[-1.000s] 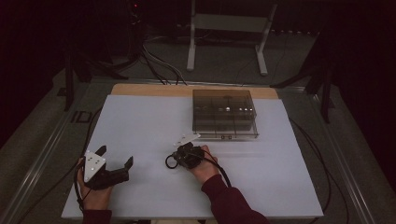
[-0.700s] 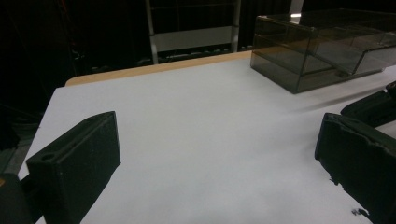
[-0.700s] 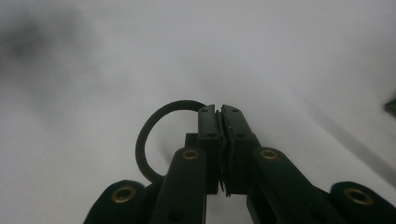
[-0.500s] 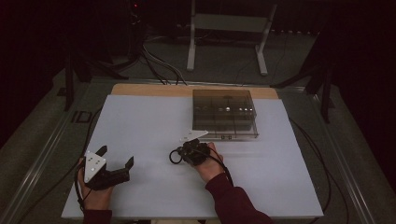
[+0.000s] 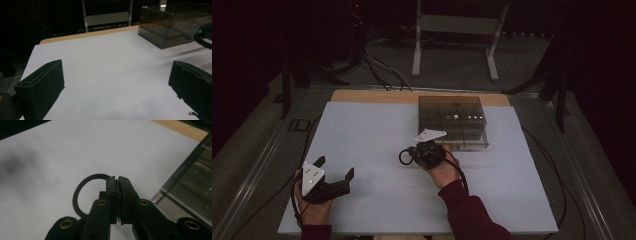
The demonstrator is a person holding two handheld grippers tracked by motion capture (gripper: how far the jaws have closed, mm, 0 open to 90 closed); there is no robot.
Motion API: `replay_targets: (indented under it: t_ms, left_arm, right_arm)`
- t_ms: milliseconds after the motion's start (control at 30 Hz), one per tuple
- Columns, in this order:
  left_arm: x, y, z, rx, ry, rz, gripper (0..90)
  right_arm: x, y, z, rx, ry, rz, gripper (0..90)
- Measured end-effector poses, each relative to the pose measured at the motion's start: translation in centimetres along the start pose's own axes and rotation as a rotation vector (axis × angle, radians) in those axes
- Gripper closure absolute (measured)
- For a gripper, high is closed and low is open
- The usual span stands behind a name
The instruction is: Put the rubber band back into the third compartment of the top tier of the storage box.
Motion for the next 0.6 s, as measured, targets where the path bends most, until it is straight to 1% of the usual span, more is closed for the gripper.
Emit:
replay_targets:
  t_ms: [33, 300, 433, 600]
  left_arm:
    - [0.0, 0.0, 0.0, 0.0, -0.001, 0.002, 1.0]
    - [0.1, 0.0, 0.1, -0.007, 0.001, 0.0, 1.0]
    - [0.1, 0.0, 0.1, -0.007, 0.001, 0.001, 1.0]
    - [0.1, -0.1, 0.1, -0.01, -0.002, 0.0, 1.0]
  right_arm:
    - [-0.1, 0.3, -0.3, 0.006, -0.003, -0.002, 88.3]
    - [-0.8, 1.2, -1.3, 0.026, -0.012, -0.017, 88.3]
    - [-1.2, 1.8, -2.0, 0.037, -0.024, -0.039, 88.3]
    - [-1.5, 2.6, -3.0, 0.053, -0.034, -0.055, 88.3]
Point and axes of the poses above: each handheld gripper's, and its own axes: y roughly backward along the jaws, x roughly out of its underside, z roughly to its left, the point moved 10 cm from there along -y, roughly forward along the jaws
